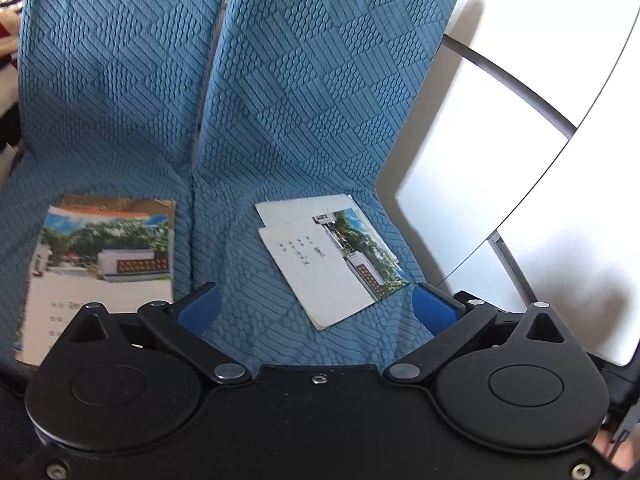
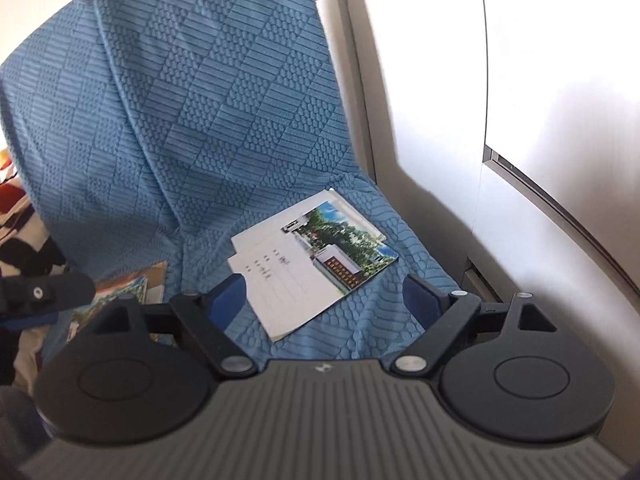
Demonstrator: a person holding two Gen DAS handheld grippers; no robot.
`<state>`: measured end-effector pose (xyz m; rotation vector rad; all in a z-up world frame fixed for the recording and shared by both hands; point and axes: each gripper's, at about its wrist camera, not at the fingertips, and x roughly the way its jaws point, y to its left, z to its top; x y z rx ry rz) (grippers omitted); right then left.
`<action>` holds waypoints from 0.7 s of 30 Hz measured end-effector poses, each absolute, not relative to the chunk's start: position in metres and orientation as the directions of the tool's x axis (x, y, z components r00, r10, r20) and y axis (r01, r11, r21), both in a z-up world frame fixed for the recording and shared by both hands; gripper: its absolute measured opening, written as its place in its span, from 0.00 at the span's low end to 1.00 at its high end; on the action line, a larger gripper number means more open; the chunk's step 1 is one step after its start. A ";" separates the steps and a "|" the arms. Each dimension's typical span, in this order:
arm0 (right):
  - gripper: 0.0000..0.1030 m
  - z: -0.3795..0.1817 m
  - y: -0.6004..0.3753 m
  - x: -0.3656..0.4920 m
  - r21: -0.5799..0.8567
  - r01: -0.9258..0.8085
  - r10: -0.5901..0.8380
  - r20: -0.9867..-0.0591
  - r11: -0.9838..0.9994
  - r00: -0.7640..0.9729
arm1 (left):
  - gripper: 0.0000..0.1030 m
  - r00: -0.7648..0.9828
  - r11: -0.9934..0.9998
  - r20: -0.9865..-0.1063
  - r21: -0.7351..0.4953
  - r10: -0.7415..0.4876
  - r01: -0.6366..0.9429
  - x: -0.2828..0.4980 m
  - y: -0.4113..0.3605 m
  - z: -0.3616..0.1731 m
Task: Organize objects
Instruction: 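Move both open grippers toward the remaining white photo forms, then close both grippers on the edge of the white photo forms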
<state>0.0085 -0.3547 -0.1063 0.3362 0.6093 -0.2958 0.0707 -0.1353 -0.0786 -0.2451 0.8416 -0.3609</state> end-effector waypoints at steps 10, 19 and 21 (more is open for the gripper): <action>0.83 -0.146 -0.377 0.042 0.286 0.425 -0.164 -0.632 0.859 0.757 | 0.99 0.574 0.909 -0.709 -0.370 -0.409 0.190 0.102 -0.160 -0.099; 0.57 -0.163 -0.397 0.064 0.259 0.453 -0.193 -0.651 0.853 0.734 | 0.93 0.500 0.885 -0.736 -0.432 -0.456 0.171 0.147 -0.181 -0.136; 0.55 -0.169 -0.402 0.069 0.253 0.462 -0.201 -0.655 0.850 0.729 | 0.92 0.493 0.890 -0.746 -0.423 -0.447 0.167 0.157 -0.185 -0.144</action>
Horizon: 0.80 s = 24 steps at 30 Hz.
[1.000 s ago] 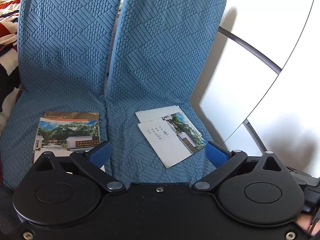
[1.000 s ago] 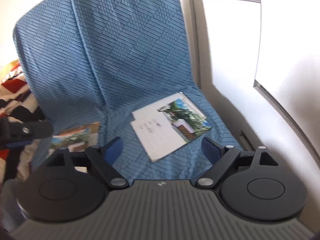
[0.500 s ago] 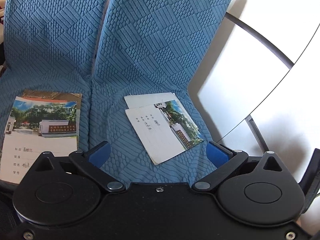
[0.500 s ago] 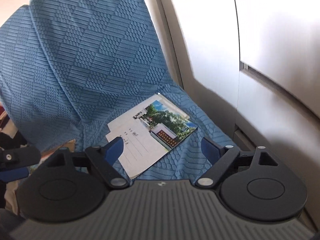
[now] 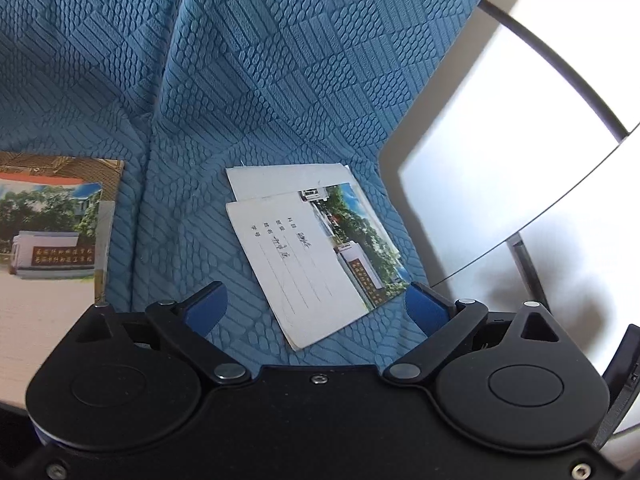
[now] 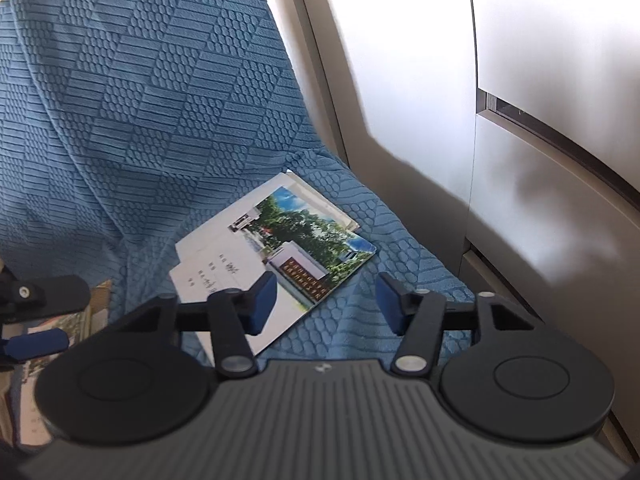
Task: Organize objects
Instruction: 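Close both grippers on the edge of the white photo forms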
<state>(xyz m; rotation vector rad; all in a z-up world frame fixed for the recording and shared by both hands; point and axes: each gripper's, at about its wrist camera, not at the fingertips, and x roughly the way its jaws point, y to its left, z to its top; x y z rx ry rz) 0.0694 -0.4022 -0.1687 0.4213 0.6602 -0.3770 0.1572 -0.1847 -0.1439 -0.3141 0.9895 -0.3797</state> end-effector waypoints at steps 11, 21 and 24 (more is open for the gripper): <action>0.26 -0.195 -0.407 0.112 0.148 0.450 -0.272 -0.620 0.881 0.736 | 0.81 0.462 0.903 -0.778 -0.400 -0.425 0.157 0.215 -0.195 -0.193; 0.12 -0.224 -0.403 0.137 0.210 0.408 -0.199 -0.625 0.888 0.755 | 0.74 0.445 0.895 -0.785 -0.434 -0.431 0.100 0.252 -0.195 -0.233; 0.12 -0.228 -0.401 0.141 0.209 0.397 -0.194 -0.617 0.894 0.763 | 0.71 0.451 0.892 -0.782 -0.445 -0.430 0.079 0.263 -0.193 -0.240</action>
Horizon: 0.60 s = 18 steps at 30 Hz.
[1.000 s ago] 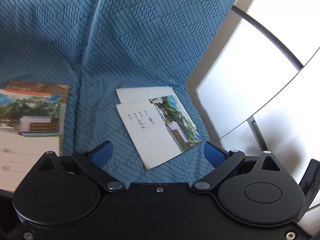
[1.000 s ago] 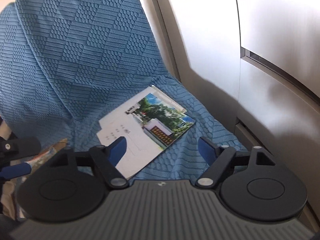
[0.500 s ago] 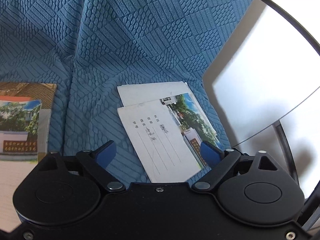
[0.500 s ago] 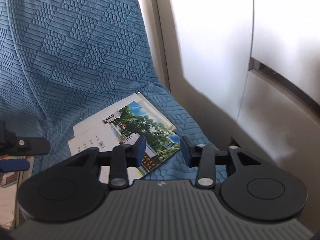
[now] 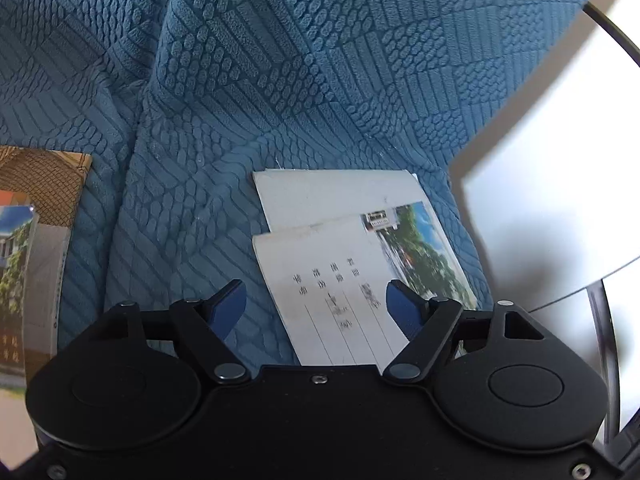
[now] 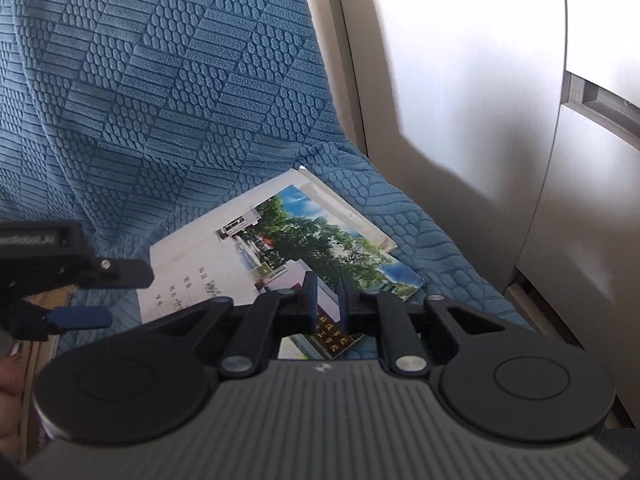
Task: Organize objects
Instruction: 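Close both grippers on the edge of the white photo forms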
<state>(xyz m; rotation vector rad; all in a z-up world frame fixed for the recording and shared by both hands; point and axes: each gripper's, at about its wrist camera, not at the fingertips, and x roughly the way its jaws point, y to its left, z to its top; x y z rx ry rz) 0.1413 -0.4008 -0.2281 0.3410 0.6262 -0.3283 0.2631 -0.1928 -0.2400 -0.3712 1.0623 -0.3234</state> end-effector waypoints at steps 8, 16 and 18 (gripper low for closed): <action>0.11 -0.248 -0.399 0.153 0.175 0.391 -0.180 -0.674 0.903 0.716 | 0.70 0.472 0.907 -0.785 -0.413 -0.401 0.084 0.279 -0.196 -0.252; 0.08 -0.249 -0.401 0.152 0.186 0.394 -0.181 -0.664 0.900 0.726 | 0.76 0.488 0.897 -0.768 -0.436 -0.414 0.075 0.290 -0.202 -0.262; 0.08 -0.250 -0.401 0.153 0.189 0.398 -0.184 -0.659 0.898 0.729 | 0.76 0.487 0.891 -0.763 -0.447 -0.425 0.077 0.292 -0.204 -0.263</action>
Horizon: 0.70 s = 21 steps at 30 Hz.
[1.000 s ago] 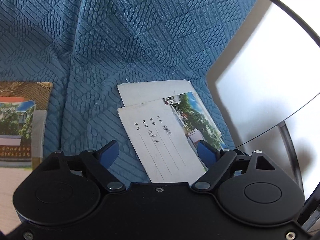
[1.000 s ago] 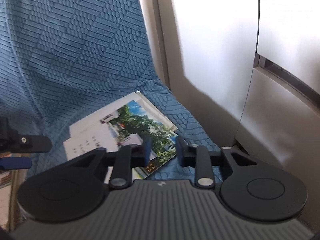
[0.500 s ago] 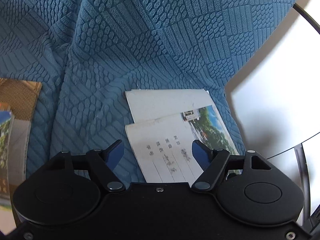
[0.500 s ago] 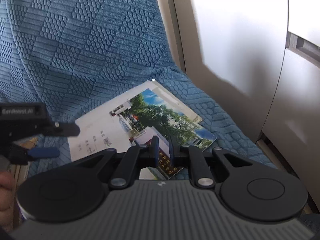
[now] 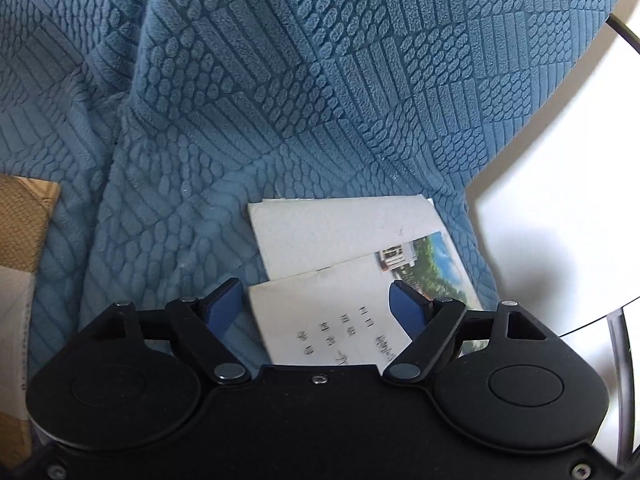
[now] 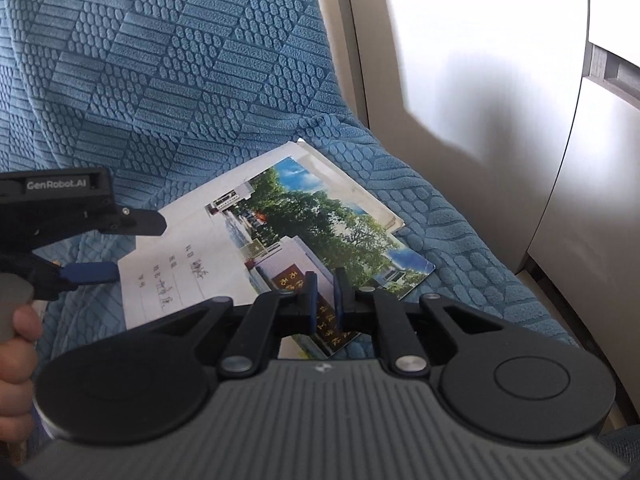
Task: Organize objects
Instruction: 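Close both grippers on the edge of the white photo forms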
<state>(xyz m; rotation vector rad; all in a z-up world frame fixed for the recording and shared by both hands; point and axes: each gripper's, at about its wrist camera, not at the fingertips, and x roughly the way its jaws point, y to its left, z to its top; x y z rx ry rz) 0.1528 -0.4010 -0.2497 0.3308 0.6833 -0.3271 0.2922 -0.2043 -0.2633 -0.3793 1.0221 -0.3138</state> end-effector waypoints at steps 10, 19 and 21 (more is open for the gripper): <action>0.08 -0.251 -0.401 0.153 0.220 0.409 -0.181 -0.648 0.885 0.740 | 0.57 0.498 0.867 -0.734 -0.492 -0.461 0.079 0.293 -0.197 -0.253; 0.08 -0.249 -0.411 0.147 0.330 0.455 -0.167 -0.628 0.827 0.760 | 0.24 0.497 0.667 -0.528 -0.730 -0.689 0.149 0.294 -0.176 -0.243; 0.08 -0.248 -0.412 0.147 0.347 0.461 -0.164 -0.625 0.817 0.763 | 0.20 0.471 0.657 -0.520 -0.730 -0.713 0.189 0.299 -0.179 -0.243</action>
